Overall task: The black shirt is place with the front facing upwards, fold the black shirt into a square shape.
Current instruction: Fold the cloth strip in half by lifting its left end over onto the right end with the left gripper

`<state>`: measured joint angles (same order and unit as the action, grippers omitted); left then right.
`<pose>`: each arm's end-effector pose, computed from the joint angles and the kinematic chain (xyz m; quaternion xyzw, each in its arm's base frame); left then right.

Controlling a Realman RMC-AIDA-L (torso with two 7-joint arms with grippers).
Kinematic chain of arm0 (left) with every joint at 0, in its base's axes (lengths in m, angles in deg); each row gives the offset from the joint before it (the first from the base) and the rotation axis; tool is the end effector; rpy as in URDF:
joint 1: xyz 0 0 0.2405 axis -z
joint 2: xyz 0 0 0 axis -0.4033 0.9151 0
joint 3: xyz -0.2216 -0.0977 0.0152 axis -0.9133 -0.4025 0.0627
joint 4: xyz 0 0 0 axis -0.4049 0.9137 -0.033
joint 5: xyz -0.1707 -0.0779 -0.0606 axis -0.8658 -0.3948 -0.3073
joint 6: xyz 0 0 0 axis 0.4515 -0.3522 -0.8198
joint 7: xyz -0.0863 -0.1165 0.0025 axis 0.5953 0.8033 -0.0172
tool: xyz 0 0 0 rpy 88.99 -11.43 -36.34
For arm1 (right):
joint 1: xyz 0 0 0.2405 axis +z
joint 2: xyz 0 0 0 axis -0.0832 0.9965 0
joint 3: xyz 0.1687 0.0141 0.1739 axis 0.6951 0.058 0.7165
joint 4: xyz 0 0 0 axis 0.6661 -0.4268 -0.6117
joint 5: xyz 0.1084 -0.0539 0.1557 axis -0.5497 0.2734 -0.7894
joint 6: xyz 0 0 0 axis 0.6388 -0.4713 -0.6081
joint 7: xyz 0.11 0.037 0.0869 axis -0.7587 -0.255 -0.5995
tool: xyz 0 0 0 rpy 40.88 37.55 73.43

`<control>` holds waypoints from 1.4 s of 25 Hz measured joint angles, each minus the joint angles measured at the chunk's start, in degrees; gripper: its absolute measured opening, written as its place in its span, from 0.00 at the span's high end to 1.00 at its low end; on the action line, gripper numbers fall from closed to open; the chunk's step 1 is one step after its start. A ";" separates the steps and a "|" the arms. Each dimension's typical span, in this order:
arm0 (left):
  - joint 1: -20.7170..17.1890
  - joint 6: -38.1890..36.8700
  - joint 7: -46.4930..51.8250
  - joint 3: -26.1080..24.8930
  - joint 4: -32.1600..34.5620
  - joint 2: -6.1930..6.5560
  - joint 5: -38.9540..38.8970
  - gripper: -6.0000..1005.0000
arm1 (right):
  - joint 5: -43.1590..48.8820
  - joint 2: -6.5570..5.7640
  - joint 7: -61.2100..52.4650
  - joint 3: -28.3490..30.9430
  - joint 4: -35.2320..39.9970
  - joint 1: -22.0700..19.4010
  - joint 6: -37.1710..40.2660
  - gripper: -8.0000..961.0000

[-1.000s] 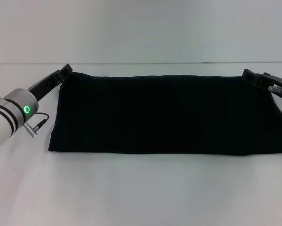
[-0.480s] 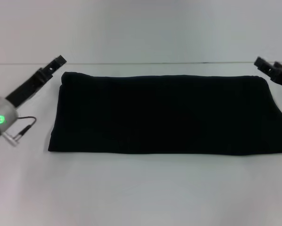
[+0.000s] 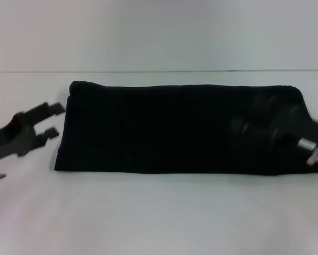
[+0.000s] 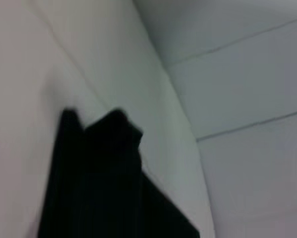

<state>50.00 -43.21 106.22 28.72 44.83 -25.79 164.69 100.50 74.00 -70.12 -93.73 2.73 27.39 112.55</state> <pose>-0.3147 0.3216 0.0482 -0.5939 -0.6877 -0.3969 0.1296 0.2583 0.3394 0.0021 -0.8937 0.1978 0.2967 0.2722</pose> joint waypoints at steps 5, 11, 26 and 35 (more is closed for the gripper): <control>-2.32 -4.19 10.45 -1.62 4.26 0.26 8.24 0.14 | 3.53 1.48 5.05 -2.40 -0.44 0.30 -3.00 0.03; -2.72 -3.72 14.78 -3.52 3.58 0.37 13.38 0.14 | 3.64 1.62 5.56 -4.13 -2.07 0.85 -6.91 0.02; -0.73 4.65 15.62 -2.99 -1.01 -0.12 13.88 0.14 | 3.33 1.74 5.64 -5.42 -2.67 1.27 -7.39 0.02; 0.54 8.02 15.66 -2.09 -1.50 -0.44 14.02 0.14 | 3.19 1.74 5.36 -5.42 -2.67 1.25 -7.07 0.02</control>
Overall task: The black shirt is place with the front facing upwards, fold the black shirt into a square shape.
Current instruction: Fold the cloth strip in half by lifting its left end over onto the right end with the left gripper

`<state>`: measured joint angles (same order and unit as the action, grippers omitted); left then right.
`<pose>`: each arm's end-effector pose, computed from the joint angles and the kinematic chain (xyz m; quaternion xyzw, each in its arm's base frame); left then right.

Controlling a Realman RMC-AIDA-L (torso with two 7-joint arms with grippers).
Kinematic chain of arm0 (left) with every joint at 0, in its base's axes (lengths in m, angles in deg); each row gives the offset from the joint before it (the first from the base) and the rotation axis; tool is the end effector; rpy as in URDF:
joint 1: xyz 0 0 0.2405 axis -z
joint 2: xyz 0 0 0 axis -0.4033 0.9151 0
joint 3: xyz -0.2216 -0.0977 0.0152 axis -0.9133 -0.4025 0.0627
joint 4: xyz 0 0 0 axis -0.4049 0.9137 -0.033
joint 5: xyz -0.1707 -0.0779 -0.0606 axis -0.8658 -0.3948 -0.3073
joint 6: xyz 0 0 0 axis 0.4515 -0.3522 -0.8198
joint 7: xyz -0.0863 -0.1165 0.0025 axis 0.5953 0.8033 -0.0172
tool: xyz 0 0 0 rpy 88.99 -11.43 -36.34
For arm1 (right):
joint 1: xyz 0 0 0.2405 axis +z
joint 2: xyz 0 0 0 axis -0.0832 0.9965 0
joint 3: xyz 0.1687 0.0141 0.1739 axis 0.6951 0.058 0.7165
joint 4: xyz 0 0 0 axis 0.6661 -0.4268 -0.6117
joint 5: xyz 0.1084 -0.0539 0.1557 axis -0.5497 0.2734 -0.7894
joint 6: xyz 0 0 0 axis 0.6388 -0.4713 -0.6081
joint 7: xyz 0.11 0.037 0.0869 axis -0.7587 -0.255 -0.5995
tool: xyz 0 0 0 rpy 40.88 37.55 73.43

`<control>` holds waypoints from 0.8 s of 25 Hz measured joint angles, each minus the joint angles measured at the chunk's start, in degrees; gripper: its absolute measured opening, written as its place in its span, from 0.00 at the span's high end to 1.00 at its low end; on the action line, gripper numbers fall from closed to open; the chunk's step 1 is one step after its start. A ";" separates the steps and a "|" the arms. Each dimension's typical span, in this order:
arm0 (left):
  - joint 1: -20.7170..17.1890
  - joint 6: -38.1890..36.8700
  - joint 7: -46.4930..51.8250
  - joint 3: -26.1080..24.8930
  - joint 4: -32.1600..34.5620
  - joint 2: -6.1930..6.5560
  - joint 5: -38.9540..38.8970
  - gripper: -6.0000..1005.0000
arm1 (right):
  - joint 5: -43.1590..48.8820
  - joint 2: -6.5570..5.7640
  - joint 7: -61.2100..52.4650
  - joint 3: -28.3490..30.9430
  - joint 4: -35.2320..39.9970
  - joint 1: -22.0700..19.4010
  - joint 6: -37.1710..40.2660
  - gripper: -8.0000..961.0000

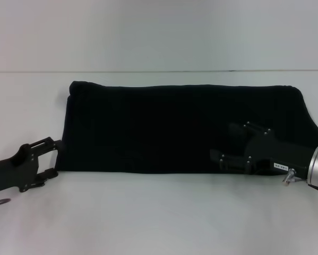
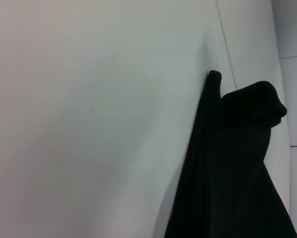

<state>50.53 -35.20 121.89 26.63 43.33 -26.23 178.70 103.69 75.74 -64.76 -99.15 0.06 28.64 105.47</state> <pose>-0.3445 0.3108 0.0245 -0.4965 -0.7991 -0.3100 0.1374 0.2602 0.3343 -0.0357 -0.9267 0.1686 0.2227 0.2515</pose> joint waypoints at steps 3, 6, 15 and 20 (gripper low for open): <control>0.95 1.06 -0.26 0.02 -1.08 -0.12 0.02 0.14 | 0.00 0.00 -0.10 0.00 0.01 -0.02 0.03 0.02; 2.31 2.31 -0.65 0.25 -2.27 -0.13 0.02 0.14 | 0.00 0.00 -0.14 0.00 0.02 -0.02 0.05 0.02; 4.01 5.10 -1.70 1.52 -1.92 -0.85 -0.22 0.14 | 0.00 0.00 -0.24 0.36 0.02 -0.02 0.22 0.02; 4.47 5.67 -2.35 2.43 -1.51 -0.85 -0.11 0.22 | -0.03 -0.02 -0.25 0.61 0.03 -0.02 0.63 0.02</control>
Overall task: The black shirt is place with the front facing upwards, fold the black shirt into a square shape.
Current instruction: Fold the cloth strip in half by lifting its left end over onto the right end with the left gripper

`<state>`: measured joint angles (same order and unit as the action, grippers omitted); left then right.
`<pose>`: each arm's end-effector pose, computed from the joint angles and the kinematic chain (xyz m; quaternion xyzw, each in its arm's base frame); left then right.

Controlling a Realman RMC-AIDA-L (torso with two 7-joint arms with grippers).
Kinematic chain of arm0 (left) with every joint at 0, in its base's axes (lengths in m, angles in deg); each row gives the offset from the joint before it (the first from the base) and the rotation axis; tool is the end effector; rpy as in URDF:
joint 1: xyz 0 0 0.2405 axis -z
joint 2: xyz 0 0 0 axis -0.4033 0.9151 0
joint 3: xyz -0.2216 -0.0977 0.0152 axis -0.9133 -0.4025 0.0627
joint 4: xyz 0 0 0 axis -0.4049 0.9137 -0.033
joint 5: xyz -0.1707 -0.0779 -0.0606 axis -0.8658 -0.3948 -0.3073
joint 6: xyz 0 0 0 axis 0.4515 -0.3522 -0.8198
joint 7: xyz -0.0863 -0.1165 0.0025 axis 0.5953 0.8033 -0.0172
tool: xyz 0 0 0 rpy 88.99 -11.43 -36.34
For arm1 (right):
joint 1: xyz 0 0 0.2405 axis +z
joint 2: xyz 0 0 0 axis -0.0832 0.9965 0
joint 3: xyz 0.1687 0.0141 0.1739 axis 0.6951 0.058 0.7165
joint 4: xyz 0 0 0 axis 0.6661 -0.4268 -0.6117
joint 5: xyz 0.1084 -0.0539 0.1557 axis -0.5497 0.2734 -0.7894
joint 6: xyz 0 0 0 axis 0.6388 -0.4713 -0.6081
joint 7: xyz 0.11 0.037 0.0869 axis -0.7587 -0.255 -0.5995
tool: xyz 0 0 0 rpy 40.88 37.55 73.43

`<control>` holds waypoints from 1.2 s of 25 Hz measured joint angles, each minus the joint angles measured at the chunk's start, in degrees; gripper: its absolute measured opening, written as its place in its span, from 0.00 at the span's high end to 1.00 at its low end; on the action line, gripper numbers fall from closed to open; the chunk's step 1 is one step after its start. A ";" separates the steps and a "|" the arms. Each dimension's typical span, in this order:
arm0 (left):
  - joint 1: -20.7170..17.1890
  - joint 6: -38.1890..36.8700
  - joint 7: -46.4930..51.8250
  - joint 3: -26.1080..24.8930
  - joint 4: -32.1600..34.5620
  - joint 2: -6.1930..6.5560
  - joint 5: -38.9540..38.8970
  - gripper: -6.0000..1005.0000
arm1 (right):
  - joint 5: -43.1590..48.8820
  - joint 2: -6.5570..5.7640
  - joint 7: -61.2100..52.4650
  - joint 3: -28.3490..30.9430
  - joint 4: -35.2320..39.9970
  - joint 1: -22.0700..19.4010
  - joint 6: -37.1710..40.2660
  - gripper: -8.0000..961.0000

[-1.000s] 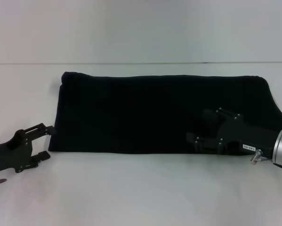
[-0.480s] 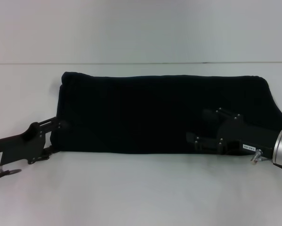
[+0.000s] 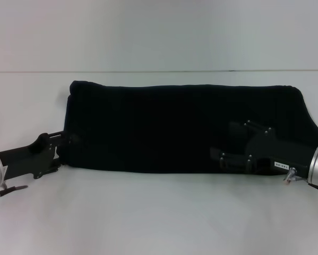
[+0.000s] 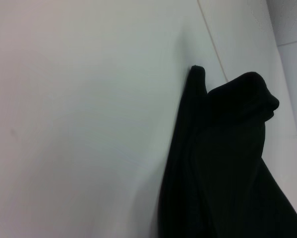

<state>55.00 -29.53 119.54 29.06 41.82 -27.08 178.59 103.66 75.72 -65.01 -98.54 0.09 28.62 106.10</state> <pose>-0.3280 0.3359 0.0110 -0.5311 -0.7794 -0.2922 0.1585 0.2594 0.3342 -0.0343 -0.9247 0.1710 0.2291 0.2515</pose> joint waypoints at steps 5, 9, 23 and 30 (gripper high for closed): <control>0.33 0.82 0.00 0.53 0.00 0.03 0.05 0.32 | -0.12 -0.07 -0.09 0.01 0.01 0.09 0.28 0.02; 0.44 1.01 0.00 0.59 -0.01 0.00 0.09 0.41 | -0.15 -0.07 -0.19 0.01 0.00 0.07 0.40 0.02; -0.02 2.75 -2.41 -0.02 0.09 -0.53 -0.34 0.92 | -0.14 -0.07 -0.23 0.20 -0.01 -0.20 0.83 0.02; -2.15 2.05 -5.33 -5.65 1.54 -0.31 -0.45 0.93 | -2.17 -0.21 -0.28 0.88 -0.01 -0.66 1.10 0.02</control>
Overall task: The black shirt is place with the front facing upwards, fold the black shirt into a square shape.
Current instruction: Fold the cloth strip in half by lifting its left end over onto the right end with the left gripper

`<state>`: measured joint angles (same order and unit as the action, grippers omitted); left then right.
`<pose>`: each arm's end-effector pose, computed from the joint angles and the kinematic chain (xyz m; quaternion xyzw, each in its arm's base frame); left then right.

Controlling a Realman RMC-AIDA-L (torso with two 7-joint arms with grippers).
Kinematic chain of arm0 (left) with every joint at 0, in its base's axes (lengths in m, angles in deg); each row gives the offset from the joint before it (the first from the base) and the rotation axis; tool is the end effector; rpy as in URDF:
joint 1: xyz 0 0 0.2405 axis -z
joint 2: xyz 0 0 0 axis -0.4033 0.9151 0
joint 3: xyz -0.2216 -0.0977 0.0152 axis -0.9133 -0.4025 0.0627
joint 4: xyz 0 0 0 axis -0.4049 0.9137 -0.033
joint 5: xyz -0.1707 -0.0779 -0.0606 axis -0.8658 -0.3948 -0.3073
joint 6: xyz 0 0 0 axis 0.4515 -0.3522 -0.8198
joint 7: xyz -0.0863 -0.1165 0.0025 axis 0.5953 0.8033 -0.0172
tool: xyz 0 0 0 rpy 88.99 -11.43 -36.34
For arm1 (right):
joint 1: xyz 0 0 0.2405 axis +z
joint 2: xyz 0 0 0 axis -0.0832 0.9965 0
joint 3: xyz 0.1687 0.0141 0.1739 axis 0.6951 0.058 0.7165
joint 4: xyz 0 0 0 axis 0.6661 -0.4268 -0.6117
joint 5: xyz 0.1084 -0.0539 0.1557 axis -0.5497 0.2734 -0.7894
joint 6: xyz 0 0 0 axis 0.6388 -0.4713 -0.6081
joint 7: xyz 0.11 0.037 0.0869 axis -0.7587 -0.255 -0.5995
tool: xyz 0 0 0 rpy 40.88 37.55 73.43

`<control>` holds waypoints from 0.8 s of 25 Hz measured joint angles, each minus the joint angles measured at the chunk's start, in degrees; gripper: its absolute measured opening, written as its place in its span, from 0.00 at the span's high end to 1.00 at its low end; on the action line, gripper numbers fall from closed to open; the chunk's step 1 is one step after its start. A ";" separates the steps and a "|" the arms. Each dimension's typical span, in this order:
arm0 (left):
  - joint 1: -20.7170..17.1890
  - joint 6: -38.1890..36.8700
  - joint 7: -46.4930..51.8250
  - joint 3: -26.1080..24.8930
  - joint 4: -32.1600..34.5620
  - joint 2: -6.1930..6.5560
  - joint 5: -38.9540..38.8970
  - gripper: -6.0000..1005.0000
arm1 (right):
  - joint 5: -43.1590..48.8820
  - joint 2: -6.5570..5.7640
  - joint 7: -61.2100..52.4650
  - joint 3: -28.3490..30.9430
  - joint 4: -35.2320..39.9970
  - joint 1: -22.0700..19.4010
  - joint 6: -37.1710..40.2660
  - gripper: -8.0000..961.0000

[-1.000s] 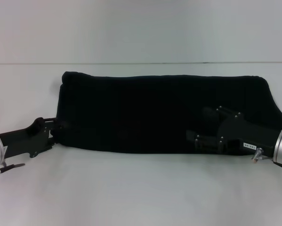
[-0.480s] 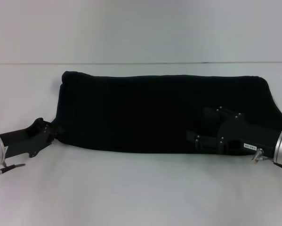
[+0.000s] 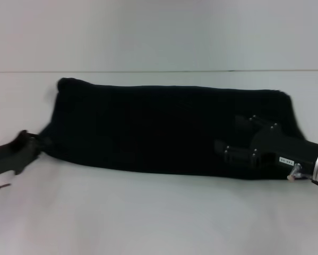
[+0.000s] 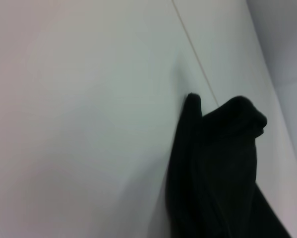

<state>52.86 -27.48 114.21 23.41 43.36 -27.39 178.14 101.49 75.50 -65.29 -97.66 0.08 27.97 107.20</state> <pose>-0.3464 0.3329 0.0277 -0.5204 -0.7616 -0.3234 0.2110 0.2600 0.3345 -0.0276 -0.9139 0.1817 0.2502 0.2629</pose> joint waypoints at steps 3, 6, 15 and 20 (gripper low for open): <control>-1.67 -0.34 -0.88 -3.71 1.08 0.44 -0.05 0.93 | -1.33 -0.08 -0.06 0.24 0.00 -0.27 0.05 0.02; -3.61 -0.95 -1.53 -8.29 2.31 0.72 -0.45 0.93 | -2.16 -0.10 -0.07 1.04 0.00 -0.35 -0.01 0.02; -5.68 -3.85 -4.61 -16.91 2.31 0.87 -3.12 0.93 | -2.37 -0.01 -0.16 1.50 -0.10 -0.35 -0.62 0.02; -2.71 -7.95 -6.41 -17.09 1.39 0.52 -7.37 0.93 | -2.37 -0.07 -0.16 1.50 -0.81 -0.78 -1.17 0.02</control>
<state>50.15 -35.43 107.81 6.32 44.75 -26.87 170.76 99.12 75.44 -65.45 -96.16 -0.72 27.19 106.03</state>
